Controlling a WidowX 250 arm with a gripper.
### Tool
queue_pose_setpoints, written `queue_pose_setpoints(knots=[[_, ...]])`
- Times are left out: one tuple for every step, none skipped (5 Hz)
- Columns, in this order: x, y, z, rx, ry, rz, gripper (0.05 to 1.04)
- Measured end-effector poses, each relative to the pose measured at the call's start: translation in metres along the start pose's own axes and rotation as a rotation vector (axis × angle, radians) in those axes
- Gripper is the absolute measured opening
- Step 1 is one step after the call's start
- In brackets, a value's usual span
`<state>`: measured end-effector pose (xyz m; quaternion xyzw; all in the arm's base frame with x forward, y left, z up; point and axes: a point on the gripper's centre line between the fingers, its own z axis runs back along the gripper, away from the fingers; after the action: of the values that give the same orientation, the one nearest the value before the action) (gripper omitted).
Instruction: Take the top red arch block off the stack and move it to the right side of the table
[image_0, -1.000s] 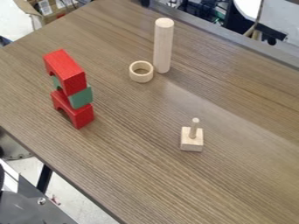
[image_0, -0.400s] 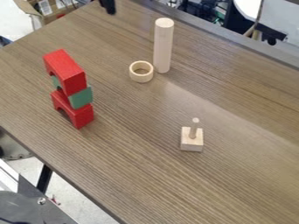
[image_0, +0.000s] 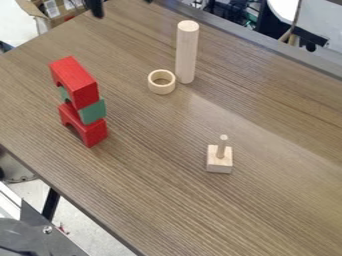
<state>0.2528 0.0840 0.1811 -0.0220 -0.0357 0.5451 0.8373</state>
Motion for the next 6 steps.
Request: queue_pose_setpoints(knots=[[-0.010,0.017,0.011,0.102,-0.009,0.012,1.000],[-0.018,0.030,0.015,0.237,-0.024,0.023,1.000],[-0.020,0.039,0.006,0.268,0.001,0.030,1.000],[-0.019,0.053,-0.005,0.261,0.005,0.031,1.000],[-0.015,0.060,-0.019,0.201,-0.038,0.003,0.999],[-0.012,0.063,-0.032,0.141,-0.087,0.002,1.000]])
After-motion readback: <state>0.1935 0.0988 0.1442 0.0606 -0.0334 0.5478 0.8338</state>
